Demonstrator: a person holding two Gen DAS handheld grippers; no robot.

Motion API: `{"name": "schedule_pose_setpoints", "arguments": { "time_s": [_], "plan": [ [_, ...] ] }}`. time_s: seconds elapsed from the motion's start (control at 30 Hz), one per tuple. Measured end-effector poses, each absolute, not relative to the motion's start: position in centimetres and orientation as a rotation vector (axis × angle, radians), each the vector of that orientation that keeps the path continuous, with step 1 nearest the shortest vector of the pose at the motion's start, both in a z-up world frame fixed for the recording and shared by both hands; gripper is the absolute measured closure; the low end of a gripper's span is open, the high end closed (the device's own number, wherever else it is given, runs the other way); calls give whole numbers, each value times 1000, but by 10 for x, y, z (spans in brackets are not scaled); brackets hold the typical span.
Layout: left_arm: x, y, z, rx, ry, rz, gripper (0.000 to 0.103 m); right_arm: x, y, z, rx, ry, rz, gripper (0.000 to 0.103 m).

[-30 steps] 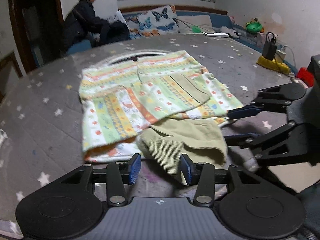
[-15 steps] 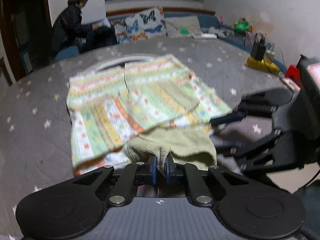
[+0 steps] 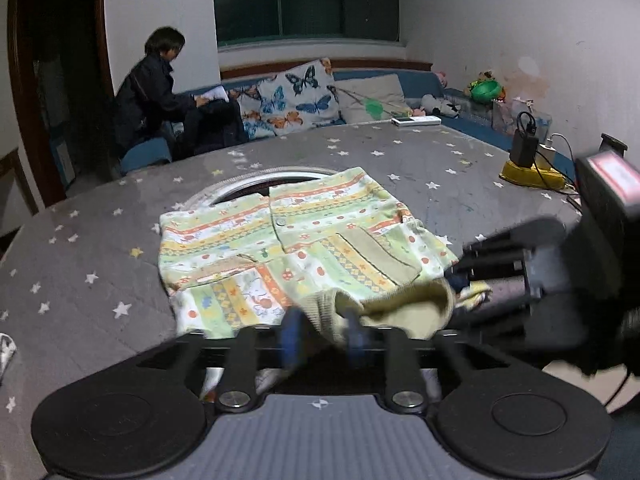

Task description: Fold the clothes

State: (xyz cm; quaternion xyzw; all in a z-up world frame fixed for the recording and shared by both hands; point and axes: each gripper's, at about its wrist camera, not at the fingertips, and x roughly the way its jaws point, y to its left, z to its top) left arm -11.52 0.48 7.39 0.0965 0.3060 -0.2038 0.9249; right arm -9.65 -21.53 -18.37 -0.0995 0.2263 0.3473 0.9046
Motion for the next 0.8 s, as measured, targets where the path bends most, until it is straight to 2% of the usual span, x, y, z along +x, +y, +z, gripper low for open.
{"name": "schedule_pose_setpoints", "arguments": {
  "time_s": [0.13,0.23,0.53,0.6,0.77,0.8],
  "plan": [
    [-127,17,70,225,586,-404,47,-84,-221,-174,-142,490,722,85],
    [-132,20,63,284,548,-383,35,-78,-223,-169,-122,496,721,85],
    [-108,-1,30,493,516,-341,35,-67,-227,-157,-62,510,710,85],
    [-101,-4,24,529,511,-336,41,-66,-227,-157,-64,511,708,85],
    [-95,-6,12,581,518,-352,77,-65,-228,-157,-60,510,707,88],
    [-95,-6,12,580,519,-353,79,-66,-229,-157,-59,509,707,89]
  ]
}}
